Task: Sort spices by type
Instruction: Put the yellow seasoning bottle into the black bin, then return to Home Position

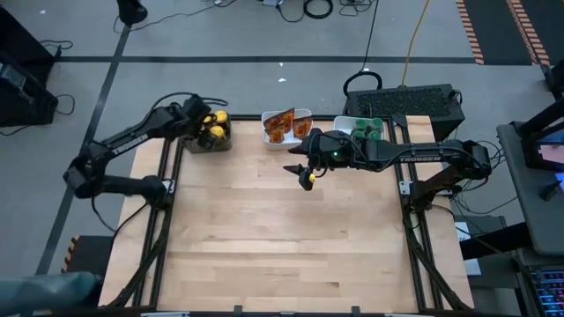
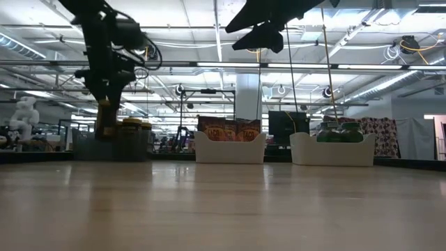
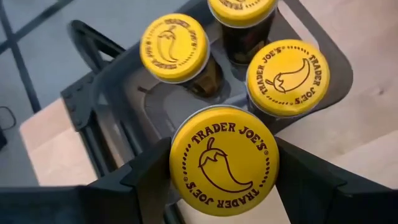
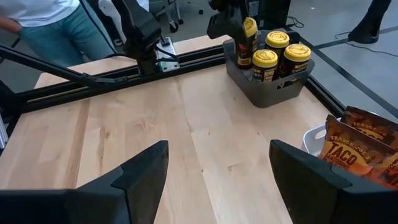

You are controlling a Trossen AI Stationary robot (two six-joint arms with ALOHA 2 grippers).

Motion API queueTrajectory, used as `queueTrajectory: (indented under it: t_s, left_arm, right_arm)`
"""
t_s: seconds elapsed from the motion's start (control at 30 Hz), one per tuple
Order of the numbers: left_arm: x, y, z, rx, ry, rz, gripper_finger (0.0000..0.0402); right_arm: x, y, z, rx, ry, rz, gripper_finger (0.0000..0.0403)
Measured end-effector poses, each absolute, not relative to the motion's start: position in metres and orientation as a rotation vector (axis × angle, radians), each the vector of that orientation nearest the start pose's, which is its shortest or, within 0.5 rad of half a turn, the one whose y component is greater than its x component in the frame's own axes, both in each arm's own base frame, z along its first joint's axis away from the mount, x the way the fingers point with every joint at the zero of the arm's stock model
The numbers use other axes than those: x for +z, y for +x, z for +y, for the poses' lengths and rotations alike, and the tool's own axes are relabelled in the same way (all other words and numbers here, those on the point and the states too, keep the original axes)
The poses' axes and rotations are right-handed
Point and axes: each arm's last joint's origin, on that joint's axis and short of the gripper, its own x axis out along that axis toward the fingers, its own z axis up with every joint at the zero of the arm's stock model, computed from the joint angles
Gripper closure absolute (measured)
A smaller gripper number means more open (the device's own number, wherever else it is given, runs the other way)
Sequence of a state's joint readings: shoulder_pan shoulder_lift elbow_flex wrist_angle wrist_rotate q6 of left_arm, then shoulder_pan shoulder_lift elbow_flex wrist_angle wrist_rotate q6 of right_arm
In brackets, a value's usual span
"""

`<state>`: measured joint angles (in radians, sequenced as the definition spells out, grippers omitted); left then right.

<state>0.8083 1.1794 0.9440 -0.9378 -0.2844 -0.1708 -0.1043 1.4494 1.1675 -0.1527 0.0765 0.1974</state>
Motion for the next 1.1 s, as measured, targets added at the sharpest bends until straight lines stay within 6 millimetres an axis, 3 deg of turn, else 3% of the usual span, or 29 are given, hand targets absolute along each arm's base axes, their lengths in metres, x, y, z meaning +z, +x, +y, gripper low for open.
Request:
queueTrajectory:
  t_s: [0.53, 0.9, 1.1]
  left_arm:
    - [0.235, 0.155, 0.181, 1.003, -0.446, 1.169, 0.0156]
    - [0.233, 0.147, 0.188, 1.033, -0.475, 1.174, 0.0087]
    - [0.233, 0.146, 0.189, 1.032, -0.484, 1.175, 0.0076]
  right_arm:
    - [0.312, 0.325, -0.036, -0.223, 0.200, 0.442, 0.0140]
    - [0.312, 0.325, -0.036, -0.223, 0.200, 0.441, 0.0140]
    - [0.312, 0.325, -0.036, -0.222, 0.200, 0.441, 0.0140]
